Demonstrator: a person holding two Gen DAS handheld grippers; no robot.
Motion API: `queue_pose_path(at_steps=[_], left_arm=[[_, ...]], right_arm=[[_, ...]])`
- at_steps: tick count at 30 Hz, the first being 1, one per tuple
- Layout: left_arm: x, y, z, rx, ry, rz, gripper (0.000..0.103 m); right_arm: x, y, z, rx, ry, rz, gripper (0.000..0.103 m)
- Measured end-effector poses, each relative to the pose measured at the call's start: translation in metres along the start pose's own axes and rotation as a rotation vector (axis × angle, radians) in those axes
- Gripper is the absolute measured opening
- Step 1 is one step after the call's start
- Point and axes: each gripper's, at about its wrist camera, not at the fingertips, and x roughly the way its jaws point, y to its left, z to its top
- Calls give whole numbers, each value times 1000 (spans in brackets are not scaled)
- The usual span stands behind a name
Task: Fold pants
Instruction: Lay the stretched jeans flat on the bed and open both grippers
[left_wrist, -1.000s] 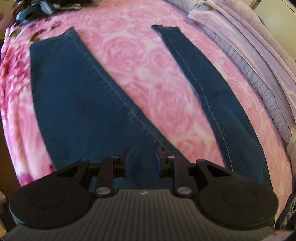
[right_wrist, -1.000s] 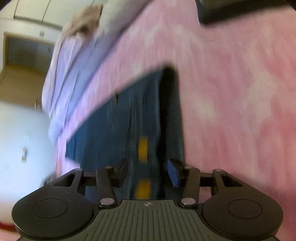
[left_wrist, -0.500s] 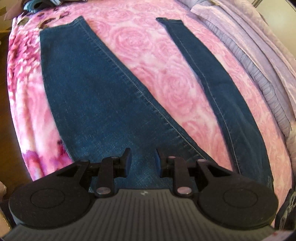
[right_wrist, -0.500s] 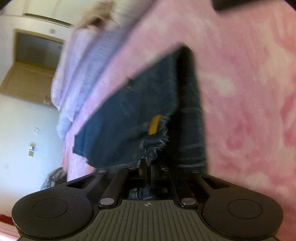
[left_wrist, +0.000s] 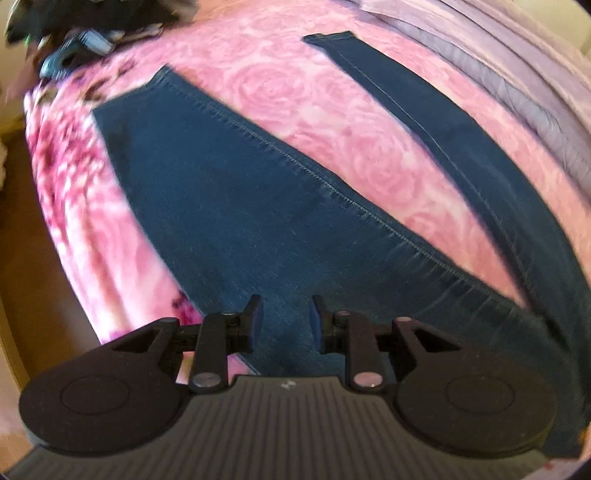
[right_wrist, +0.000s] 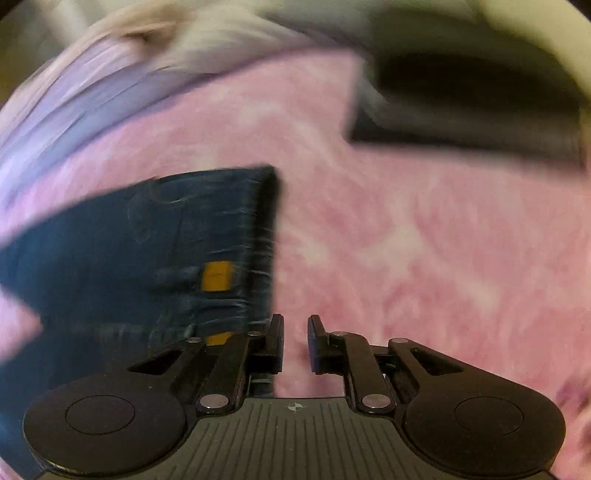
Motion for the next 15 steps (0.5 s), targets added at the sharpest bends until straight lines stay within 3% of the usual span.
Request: queue_pose_path(at_steps=[3, 5, 7, 10, 11, 12, 15], left_arm=[[10, -16, -3, 108, -19, -3, 30], [19, -26, -8, 208, -33, 5, 32], [28, -32, -13, 320, -35, 28, 35], [36, -28, -29, 498, -16, 56, 44], [33, -22, -34, 534, -25, 50, 53], [32, -17, -36, 556, -16, 52, 61], [32, 10, -33, 514, 57, 21, 67]], right_arm=[[2, 56, -15, -166, -10, 88, 14], [13, 83, -38, -229, 33, 106, 15], [22, 91, -68, -244, 111, 27, 16], [5, 81, -108, -189, 95, 6, 18], [-4, 81, -118, -192, 108, -10, 19], [-12, 85, -127, -212, 136, -54, 27], [-30, 91, -143, -270, 169, -126, 29]])
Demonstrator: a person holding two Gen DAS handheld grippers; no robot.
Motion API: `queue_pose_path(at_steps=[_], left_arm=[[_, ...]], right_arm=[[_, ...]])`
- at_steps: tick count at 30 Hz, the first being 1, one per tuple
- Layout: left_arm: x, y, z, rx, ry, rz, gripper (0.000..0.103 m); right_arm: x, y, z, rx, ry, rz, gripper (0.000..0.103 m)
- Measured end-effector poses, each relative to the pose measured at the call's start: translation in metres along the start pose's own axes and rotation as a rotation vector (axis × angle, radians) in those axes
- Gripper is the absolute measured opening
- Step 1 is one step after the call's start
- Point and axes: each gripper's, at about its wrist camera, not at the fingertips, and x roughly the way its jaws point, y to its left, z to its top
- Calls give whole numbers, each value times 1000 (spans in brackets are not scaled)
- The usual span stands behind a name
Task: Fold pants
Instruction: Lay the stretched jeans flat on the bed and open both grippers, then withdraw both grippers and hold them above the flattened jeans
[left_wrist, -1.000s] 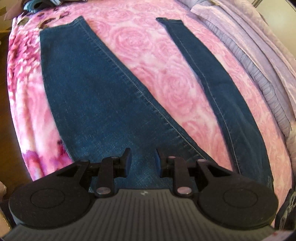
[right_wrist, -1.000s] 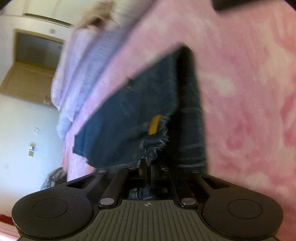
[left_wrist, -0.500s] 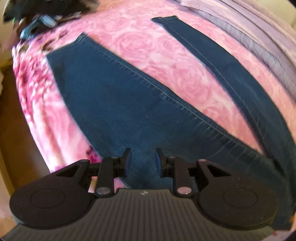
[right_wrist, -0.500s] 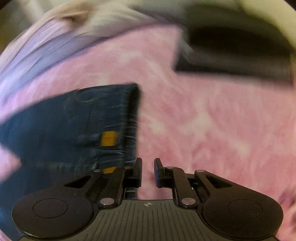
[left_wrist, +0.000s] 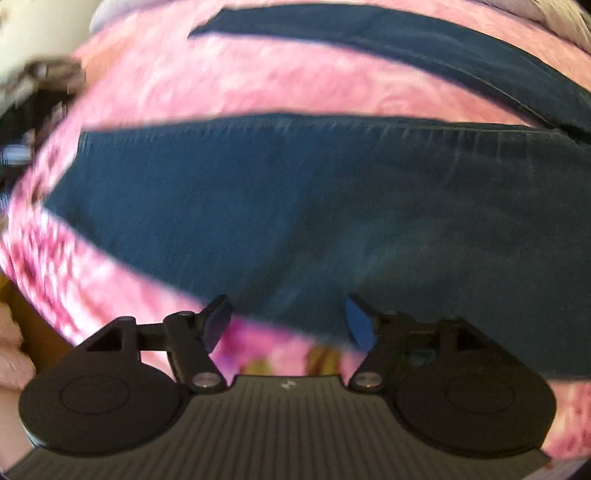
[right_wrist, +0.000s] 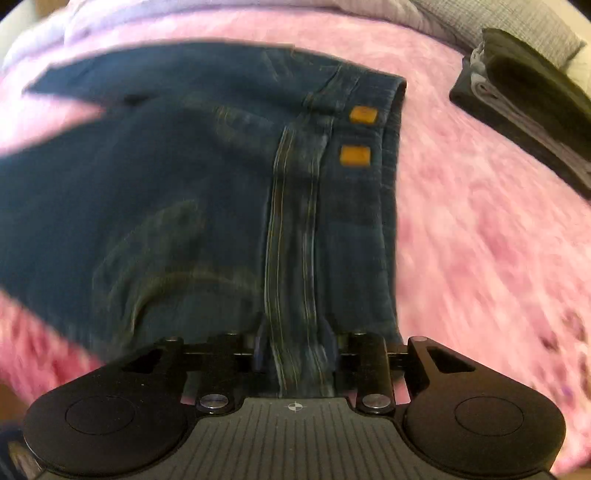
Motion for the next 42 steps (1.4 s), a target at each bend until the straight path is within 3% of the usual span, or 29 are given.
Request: queue_pose_path(at_steps=[3, 6, 9, 12, 17, 22, 25, 30, 37, 42], left_arm=[[-5, 21, 4, -17, 62, -76, 66], [-23, 32, 16, 96, 73, -101, 64], [-54, 47, 35, 202, 53, -124, 64], [-93, 62, 58, 257, 4, -138, 66], [-157, 81, 82, 234, -72, -153, 73], [-207, 82, 85, 201, -137, -170, 75], [-232, 79, 72, 200, -165, -176, 76], [-264, 64, 37, 193, -181, -180, 81], [-300, 41, -24, 213, -195, -215, 87], [-321, 38, -69, 211, -223, -234, 95]], right_arm=[[-14, 3, 6, 97, 124, -100, 37], [-39, -5, 6, 332, 205, -138, 39], [-80, 2, 11, 511, 158, -75, 46], [-115, 20, 25, 572, 101, 4, 57], [-165, 60, 69, 495, 12, 127, 61], [-214, 92, 96, 397, -83, 160, 64], [-236, 97, 95, 375, -121, 161, 69], [-265, 97, 65, 343, -127, 153, 79], [-280, 112, -3, 264, -68, 111, 82], [-289, 131, -36, 238, -51, 147, 82]])
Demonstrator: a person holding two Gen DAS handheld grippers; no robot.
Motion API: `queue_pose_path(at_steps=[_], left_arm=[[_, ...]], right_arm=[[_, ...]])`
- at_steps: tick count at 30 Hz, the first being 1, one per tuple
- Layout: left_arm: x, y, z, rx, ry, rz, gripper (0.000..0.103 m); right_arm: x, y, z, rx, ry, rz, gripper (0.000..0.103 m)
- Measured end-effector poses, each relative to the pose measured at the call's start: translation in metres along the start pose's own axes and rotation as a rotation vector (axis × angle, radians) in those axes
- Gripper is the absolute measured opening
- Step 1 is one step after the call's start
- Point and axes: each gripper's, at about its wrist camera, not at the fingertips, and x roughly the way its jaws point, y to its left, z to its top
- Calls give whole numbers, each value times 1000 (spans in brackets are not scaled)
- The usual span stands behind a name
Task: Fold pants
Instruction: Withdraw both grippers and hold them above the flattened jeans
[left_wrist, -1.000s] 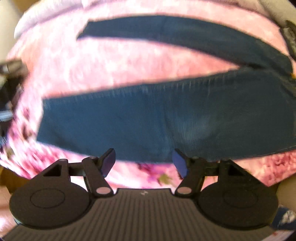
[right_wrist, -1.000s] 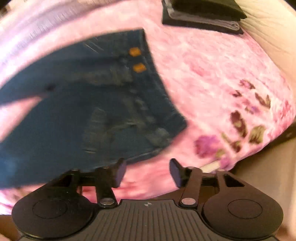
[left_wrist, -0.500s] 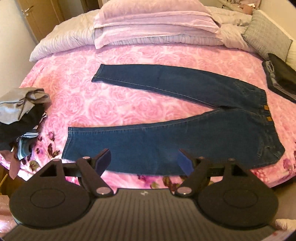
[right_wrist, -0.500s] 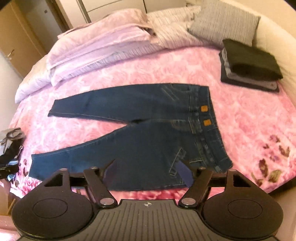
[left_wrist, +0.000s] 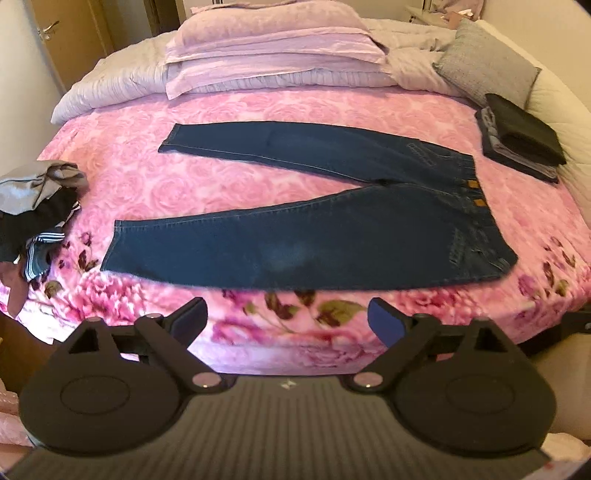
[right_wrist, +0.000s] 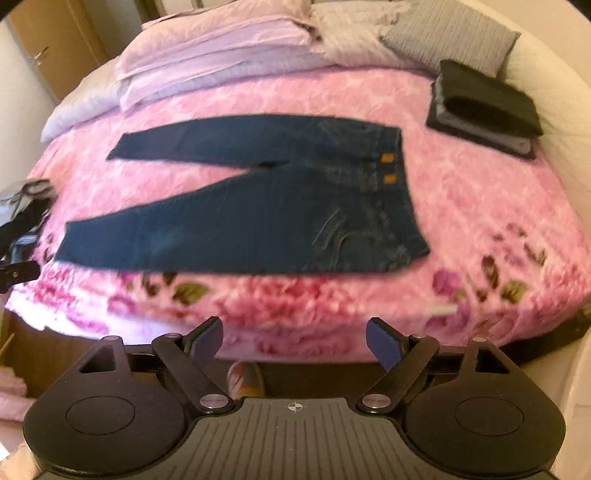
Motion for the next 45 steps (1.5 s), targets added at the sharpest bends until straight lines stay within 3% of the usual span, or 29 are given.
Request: queue_pose_path(at_steps=[6, 13, 19, 24, 45], left_arm=[[-34, -4, -27, 24, -88, 48, 102], [-66, -12, -50, 77, -234, 118, 102], [-59, -13, -52, 58, -127, 117, 97], [-51, -11, -56, 41, -42, 162, 93], [-54, 3, -65, 16, 6, 187, 93]], right_arm=[[-16, 12, -13, -21, -48, 8, 82], [-22, 22, -21, -48, -66, 16, 82], [-25, 26, -26, -68, -59, 7, 82], [-26, 23, -27, -57, -59, 2, 82], [-25, 27, -32, -67, -40, 8, 82]])
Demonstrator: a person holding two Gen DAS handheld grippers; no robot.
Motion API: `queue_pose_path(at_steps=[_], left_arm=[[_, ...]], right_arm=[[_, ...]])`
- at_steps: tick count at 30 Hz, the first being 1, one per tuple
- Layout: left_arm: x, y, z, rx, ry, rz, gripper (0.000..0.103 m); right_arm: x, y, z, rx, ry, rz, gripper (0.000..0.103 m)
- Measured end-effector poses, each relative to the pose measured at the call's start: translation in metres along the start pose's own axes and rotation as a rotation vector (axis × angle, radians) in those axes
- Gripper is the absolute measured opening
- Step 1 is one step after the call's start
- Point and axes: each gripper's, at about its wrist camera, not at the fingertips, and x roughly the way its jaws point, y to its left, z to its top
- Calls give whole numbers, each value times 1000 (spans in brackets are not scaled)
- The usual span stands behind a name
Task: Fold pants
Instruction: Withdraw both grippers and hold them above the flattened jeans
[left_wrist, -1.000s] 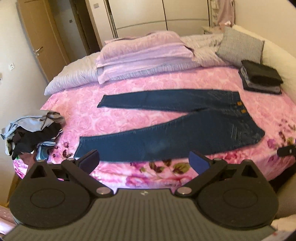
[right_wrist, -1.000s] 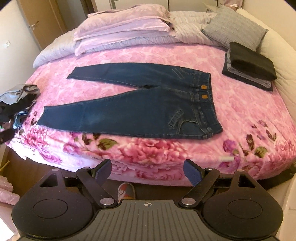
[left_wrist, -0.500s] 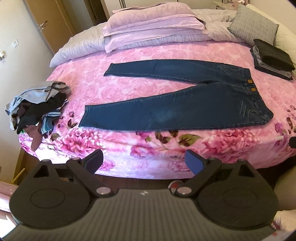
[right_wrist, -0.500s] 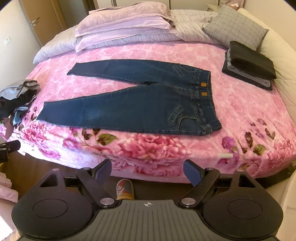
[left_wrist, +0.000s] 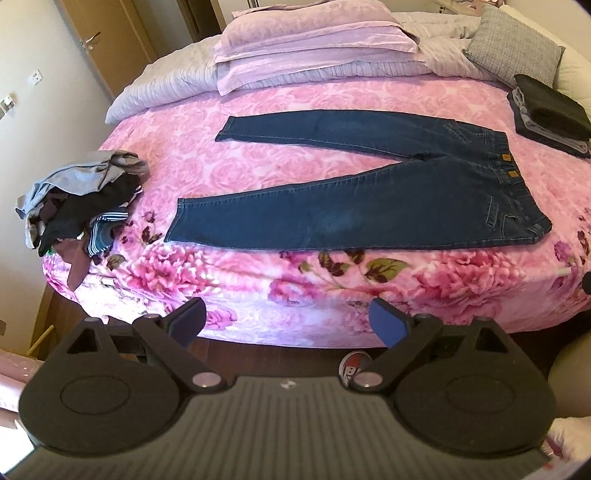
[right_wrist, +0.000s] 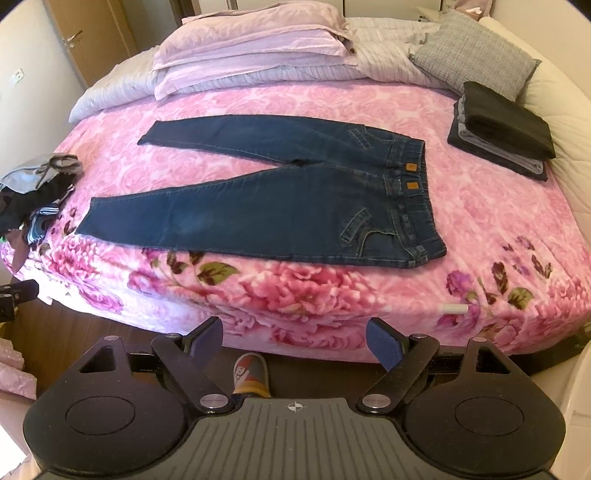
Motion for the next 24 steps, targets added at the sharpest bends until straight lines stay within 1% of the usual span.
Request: queue_pose_path(at_steps=[12, 24], left_arm=[[1, -4, -4, -5, 19, -12, 93], [3, -14, 2, -11, 28, -20, 93]], right_arm=[[1, -1, -3, 6, 6, 1, 82], [4, -11, 8, 19, 2, 4, 82]])
